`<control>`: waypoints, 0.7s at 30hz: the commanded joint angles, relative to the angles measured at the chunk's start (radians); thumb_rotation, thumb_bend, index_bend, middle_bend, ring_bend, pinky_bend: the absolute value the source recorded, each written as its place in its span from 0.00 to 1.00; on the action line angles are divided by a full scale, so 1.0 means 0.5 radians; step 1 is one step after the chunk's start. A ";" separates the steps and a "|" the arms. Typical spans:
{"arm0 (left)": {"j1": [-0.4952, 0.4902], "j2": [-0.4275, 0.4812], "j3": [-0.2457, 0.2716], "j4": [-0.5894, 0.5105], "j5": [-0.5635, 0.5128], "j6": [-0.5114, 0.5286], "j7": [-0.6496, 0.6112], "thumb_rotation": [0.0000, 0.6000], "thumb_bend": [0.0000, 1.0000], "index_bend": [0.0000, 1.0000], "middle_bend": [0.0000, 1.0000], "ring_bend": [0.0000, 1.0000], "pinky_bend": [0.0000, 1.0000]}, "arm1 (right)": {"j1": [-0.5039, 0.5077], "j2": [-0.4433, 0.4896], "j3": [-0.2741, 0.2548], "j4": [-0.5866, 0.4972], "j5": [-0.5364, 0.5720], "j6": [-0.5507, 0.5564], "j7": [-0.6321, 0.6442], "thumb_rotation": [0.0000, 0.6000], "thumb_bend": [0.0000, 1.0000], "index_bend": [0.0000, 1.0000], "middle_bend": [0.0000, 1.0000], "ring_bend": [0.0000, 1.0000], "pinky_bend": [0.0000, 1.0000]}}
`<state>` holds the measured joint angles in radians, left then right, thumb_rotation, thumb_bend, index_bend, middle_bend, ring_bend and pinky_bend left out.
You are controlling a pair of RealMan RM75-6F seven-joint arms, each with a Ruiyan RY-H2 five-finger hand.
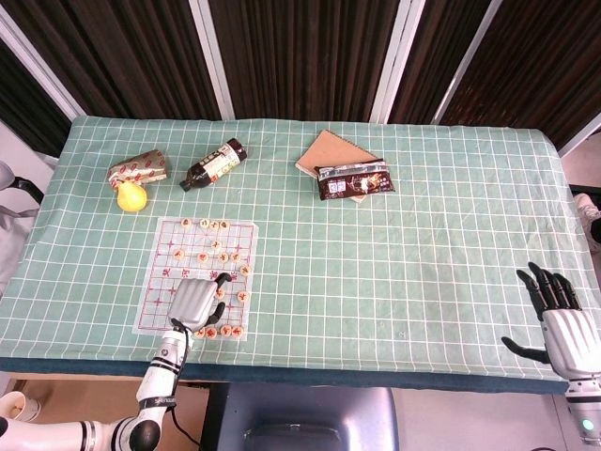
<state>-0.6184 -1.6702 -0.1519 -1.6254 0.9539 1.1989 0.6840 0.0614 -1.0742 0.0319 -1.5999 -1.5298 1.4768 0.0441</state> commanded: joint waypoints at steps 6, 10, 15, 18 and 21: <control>-0.038 -0.098 -0.018 0.162 -0.019 0.017 0.050 1.00 0.40 0.37 1.00 1.00 1.00 | -0.010 0.009 -0.014 -0.013 -0.016 0.006 -0.001 1.00 0.12 0.00 0.00 0.00 0.00; -0.042 -0.125 -0.009 0.236 -0.018 0.020 0.065 1.00 0.40 0.39 1.00 1.00 1.00 | -0.014 0.011 -0.010 -0.012 -0.012 0.014 0.005 1.00 0.12 0.00 0.00 0.00 0.00; -0.041 -0.143 -0.004 0.293 -0.015 0.015 0.064 1.00 0.40 0.40 1.00 1.00 1.00 | -0.014 0.011 -0.012 -0.013 -0.011 0.006 0.004 1.00 0.11 0.00 0.00 0.00 0.00; -0.039 -0.147 -0.001 0.305 -0.013 0.011 0.060 1.00 0.40 0.40 1.00 1.00 1.00 | -0.015 0.012 -0.012 -0.014 -0.013 0.007 0.004 1.00 0.12 0.00 0.00 0.00 0.00; -0.034 -0.158 0.020 0.328 -0.011 -0.007 0.061 1.00 0.40 0.38 1.00 1.00 1.00 | -0.016 0.008 -0.007 -0.013 -0.005 0.009 0.000 1.00 0.12 0.00 0.00 0.00 0.00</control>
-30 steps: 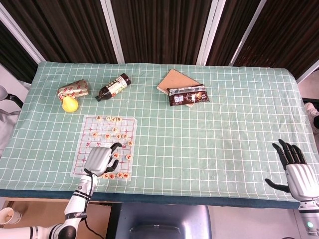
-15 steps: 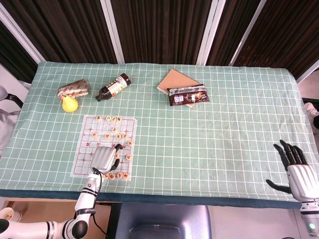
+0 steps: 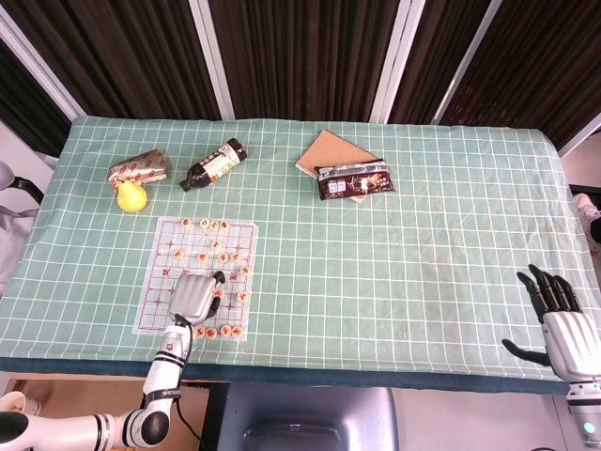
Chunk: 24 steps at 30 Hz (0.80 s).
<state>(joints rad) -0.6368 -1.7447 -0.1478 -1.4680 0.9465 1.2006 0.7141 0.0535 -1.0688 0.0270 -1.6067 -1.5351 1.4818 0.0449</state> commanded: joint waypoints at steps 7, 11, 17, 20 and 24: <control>0.014 -0.050 0.037 0.086 0.023 -0.015 -0.001 1.00 0.40 0.39 1.00 1.00 1.00 | 0.001 -0.006 0.001 0.000 0.002 -0.005 -0.009 1.00 0.12 0.00 0.00 0.00 0.00; 0.009 -0.066 0.025 0.133 0.048 -0.011 -0.006 1.00 0.40 0.40 1.00 1.00 1.00 | 0.000 0.000 0.001 -0.005 0.005 -0.008 -0.004 1.00 0.12 0.00 0.00 0.00 0.00; 0.008 -0.076 0.009 0.162 0.049 -0.028 -0.014 1.00 0.40 0.44 1.00 1.00 1.00 | -0.001 0.001 0.002 -0.008 0.007 -0.009 -0.009 1.00 0.12 0.00 0.00 0.00 0.00; 0.006 -0.078 0.005 0.168 0.047 -0.036 -0.007 1.00 0.40 0.44 1.00 1.00 1.00 | -0.003 0.000 0.004 -0.009 0.011 -0.007 -0.011 1.00 0.12 0.00 0.00 0.00 0.00; 0.006 -0.079 0.000 0.172 0.040 -0.046 0.003 1.00 0.40 0.44 1.00 1.00 1.00 | -0.004 0.000 0.004 -0.010 0.012 -0.007 -0.016 1.00 0.12 0.00 0.00 0.00 0.00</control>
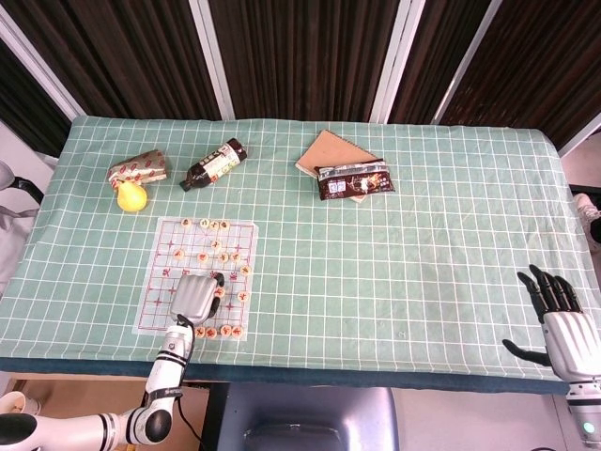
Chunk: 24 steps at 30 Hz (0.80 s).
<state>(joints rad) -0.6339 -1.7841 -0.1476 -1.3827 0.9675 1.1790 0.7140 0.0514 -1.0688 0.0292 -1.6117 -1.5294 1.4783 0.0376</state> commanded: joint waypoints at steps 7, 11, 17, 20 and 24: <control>0.000 -0.006 -0.013 0.025 -0.015 -0.019 0.002 1.00 0.40 0.46 1.00 1.00 1.00 | 0.000 0.000 0.001 -0.002 0.002 -0.004 -0.005 1.00 0.12 0.00 0.00 0.00 0.00; 0.002 -0.005 -0.020 0.031 0.010 -0.012 -0.024 1.00 0.40 0.49 1.00 1.00 1.00 | 0.001 0.000 0.001 -0.001 0.003 -0.007 -0.004 1.00 0.12 0.00 0.00 0.00 0.00; 0.004 -0.004 -0.032 0.040 0.032 -0.007 -0.050 1.00 0.40 0.50 1.00 1.00 1.00 | 0.003 -0.001 0.000 -0.002 0.005 -0.015 -0.008 1.00 0.12 0.00 0.00 0.00 0.00; 0.000 -0.006 -0.042 0.053 0.036 -0.008 -0.056 1.00 0.40 0.50 1.00 1.00 1.00 | 0.003 0.001 -0.001 -0.004 0.006 -0.018 -0.007 1.00 0.12 0.00 0.00 0.00 0.00; 0.001 -0.011 -0.048 0.071 0.035 -0.010 -0.058 1.00 0.40 0.49 1.00 1.00 1.00 | 0.003 0.001 0.002 -0.005 0.010 -0.017 -0.009 1.00 0.12 0.00 0.00 0.00 0.00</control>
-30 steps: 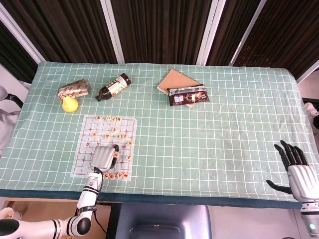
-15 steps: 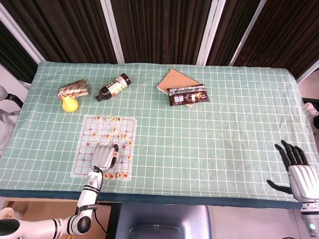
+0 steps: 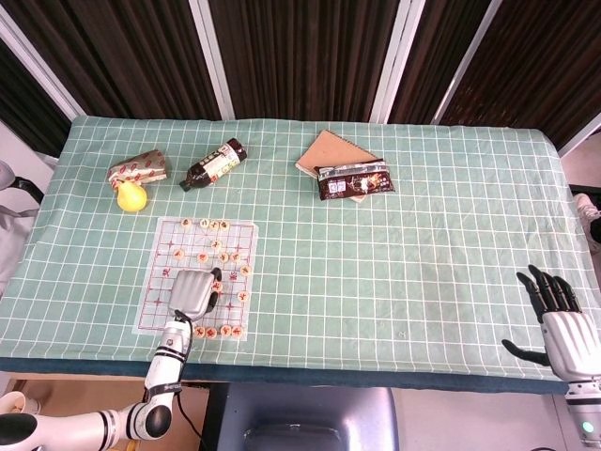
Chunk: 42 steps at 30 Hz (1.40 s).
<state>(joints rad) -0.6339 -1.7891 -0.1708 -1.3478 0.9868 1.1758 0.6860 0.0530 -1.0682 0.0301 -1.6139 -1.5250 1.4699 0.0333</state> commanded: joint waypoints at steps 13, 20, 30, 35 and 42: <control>-0.010 -0.036 -0.030 0.079 0.029 -0.016 -0.058 1.00 0.39 0.48 1.00 1.00 1.00 | 0.015 -0.001 0.004 -0.002 0.019 -0.035 -0.010 1.00 0.12 0.00 0.00 0.00 0.00; -0.029 -0.067 -0.052 0.141 0.010 -0.046 -0.052 1.00 0.39 0.45 1.00 1.00 1.00 | 0.010 0.002 0.009 -0.005 0.031 -0.029 -0.009 1.00 0.12 0.00 0.00 0.00 0.00; -0.029 -0.053 -0.060 0.122 0.019 -0.075 -0.104 1.00 0.39 0.26 1.00 1.00 1.00 | 0.019 -0.005 0.012 -0.009 0.048 -0.052 -0.032 1.00 0.12 0.00 0.00 0.00 0.00; -0.017 -0.023 -0.055 0.057 0.067 -0.035 -0.120 1.00 0.39 0.24 1.00 1.00 1.00 | 0.013 -0.002 0.015 -0.019 0.053 -0.040 -0.042 1.00 0.12 0.00 0.00 0.00 0.00; 0.170 0.397 0.046 -0.517 0.437 0.294 -0.292 1.00 0.39 0.24 1.00 1.00 1.00 | 0.005 0.009 0.007 -0.023 0.039 -0.030 -0.016 1.00 0.12 0.00 0.00 0.00 0.00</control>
<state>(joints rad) -0.6057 -1.7073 -0.1800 -1.4649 1.1050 1.2344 0.5942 0.0561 -1.0639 0.0343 -1.6248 -1.5043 1.4542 0.0245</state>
